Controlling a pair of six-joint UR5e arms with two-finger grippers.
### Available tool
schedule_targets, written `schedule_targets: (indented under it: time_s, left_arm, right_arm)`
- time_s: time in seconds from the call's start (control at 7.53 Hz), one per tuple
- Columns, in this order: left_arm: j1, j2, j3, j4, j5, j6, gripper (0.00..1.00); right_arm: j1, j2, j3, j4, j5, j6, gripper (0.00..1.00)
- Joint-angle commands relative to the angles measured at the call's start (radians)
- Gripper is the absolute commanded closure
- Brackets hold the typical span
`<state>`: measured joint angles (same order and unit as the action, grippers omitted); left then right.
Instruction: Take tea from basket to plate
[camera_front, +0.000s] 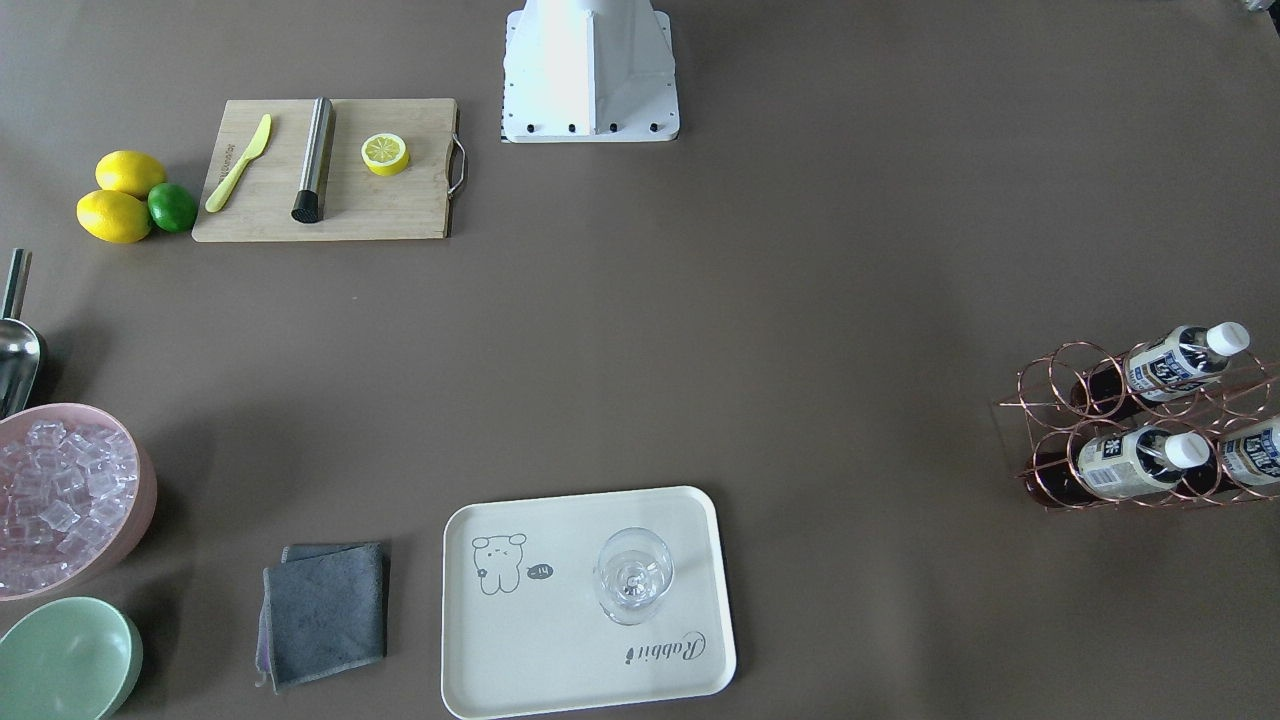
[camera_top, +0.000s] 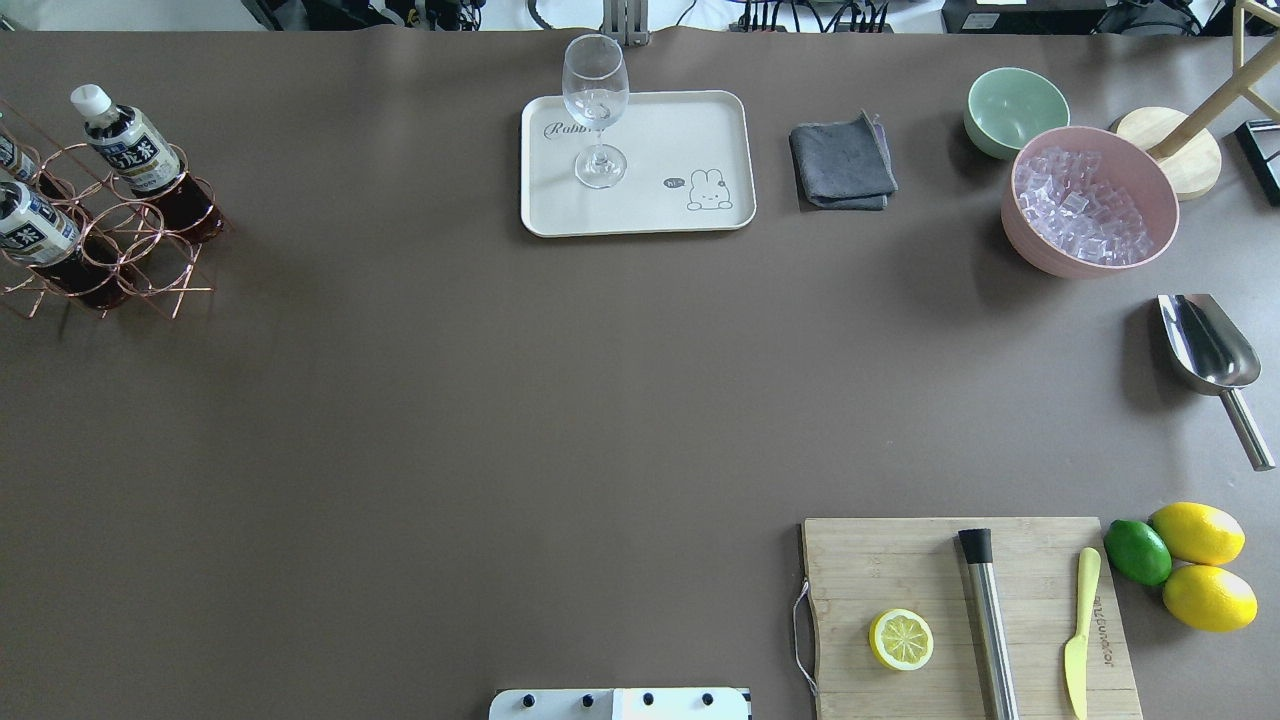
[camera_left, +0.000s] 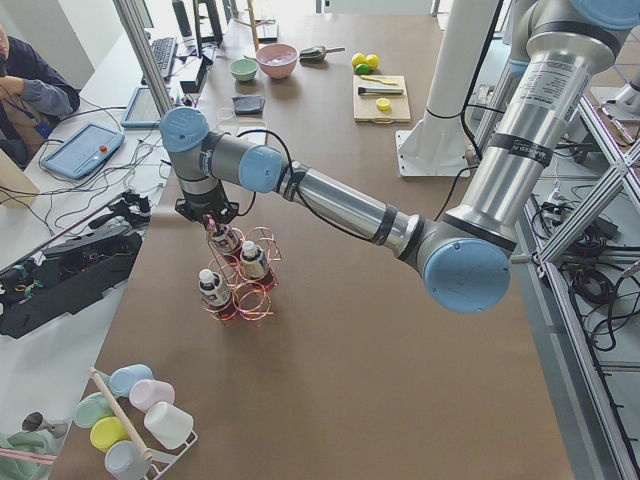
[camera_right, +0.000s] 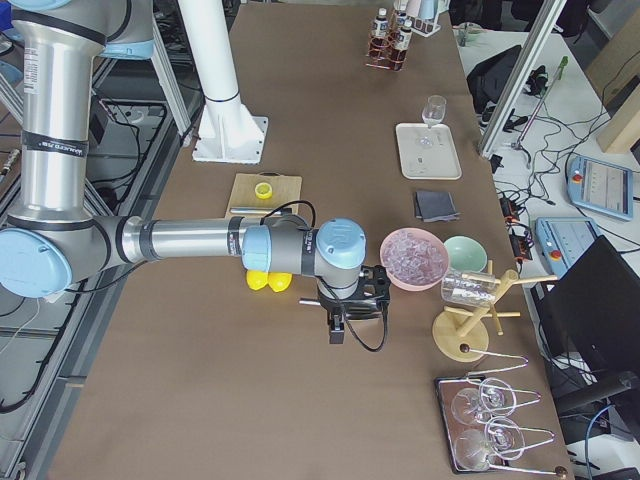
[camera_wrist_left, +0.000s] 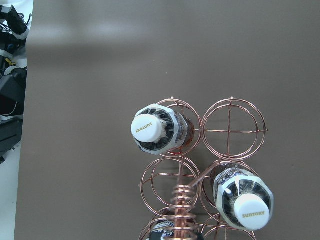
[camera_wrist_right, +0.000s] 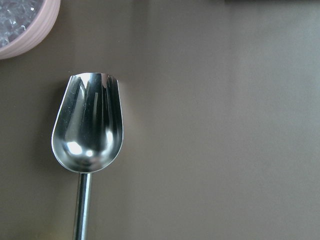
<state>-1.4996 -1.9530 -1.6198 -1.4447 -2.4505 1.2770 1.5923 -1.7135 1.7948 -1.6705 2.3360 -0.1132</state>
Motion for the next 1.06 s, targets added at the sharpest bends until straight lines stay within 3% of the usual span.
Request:
schedule_targets:
  time_s: [0.0, 0.66, 0.93]
  left_arm:
    - [0.008, -0.011, -0.089, 0.049, 0.001, -0.066, 1.0]
    - [0.161, -0.067, -0.224, 0.047, 0.011, -0.33, 1.0]
    - [0.278, -0.119, -0.281, 0.049, 0.073, -0.486, 1.0]
  right_arm:
    - [0.003, 0.0, 0.0, 0.0, 0.0, 0.0, 0.0]
    - [0.003, 0.0, 0.001, 0.0, 0.0, 0.0, 0.0]
    - [0.003, 0.0, 0.0, 0.0, 0.0, 0.0, 0.0]
